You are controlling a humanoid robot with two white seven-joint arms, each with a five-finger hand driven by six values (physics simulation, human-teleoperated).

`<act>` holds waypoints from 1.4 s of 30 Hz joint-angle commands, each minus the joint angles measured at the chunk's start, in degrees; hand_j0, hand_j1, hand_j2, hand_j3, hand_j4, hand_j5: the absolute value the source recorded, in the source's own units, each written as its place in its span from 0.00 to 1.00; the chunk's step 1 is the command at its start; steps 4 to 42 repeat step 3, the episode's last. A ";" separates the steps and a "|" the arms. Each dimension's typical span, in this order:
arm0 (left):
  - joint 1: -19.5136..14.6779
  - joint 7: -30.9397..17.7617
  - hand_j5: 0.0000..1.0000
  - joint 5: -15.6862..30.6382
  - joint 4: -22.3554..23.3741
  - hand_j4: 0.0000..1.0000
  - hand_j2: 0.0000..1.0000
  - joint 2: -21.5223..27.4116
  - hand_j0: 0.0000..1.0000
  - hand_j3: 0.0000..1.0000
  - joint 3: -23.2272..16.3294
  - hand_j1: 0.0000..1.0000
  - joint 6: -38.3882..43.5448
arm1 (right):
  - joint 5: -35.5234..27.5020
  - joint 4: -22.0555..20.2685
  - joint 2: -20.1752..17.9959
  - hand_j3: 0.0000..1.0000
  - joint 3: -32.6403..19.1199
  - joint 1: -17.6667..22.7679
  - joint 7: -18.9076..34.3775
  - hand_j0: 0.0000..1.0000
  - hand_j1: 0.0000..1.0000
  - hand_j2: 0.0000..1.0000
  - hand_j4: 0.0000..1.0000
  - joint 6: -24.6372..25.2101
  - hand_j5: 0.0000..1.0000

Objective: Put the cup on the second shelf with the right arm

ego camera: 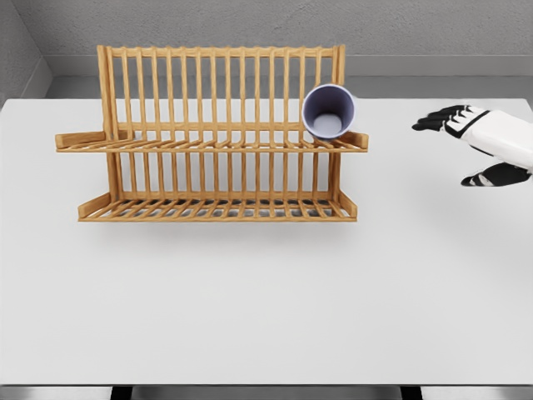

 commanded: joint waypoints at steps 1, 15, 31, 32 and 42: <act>0.00 -0.01 1.00 0.01 0.02 1.00 1.00 0.00 1.00 1.00 -0.02 1.00 0.01 | 2.39 1.48 4.08 1.00 -2.27 0.00 -0.05 1.00 1.00 1.00 1.00 -0.08 1.00; 0.00 -0.01 1.00 0.01 0.02 1.00 1.00 0.00 1.00 1.00 -0.02 1.00 0.01 | 4.41 2.45 6.80 1.00 -2.27 0.97 -0.05 1.00 1.00 1.00 1.00 -0.08 1.00; 0.00 -0.01 1.00 0.01 0.02 1.00 1.00 0.00 1.00 1.00 -0.02 1.00 0.01 | 4.41 2.45 6.80 1.00 -2.27 0.97 -0.05 1.00 1.00 1.00 1.00 -0.08 1.00; 0.00 -0.01 1.00 0.01 0.02 1.00 1.00 0.00 1.00 1.00 -0.02 1.00 0.01 | 4.41 2.45 6.80 1.00 -2.27 0.97 -0.05 1.00 1.00 1.00 1.00 -0.08 1.00; 0.00 -0.01 1.00 0.01 0.02 1.00 1.00 0.00 1.00 1.00 -0.02 1.00 0.01 | 4.41 2.45 6.80 1.00 -2.27 0.97 -0.05 1.00 1.00 1.00 1.00 -0.08 1.00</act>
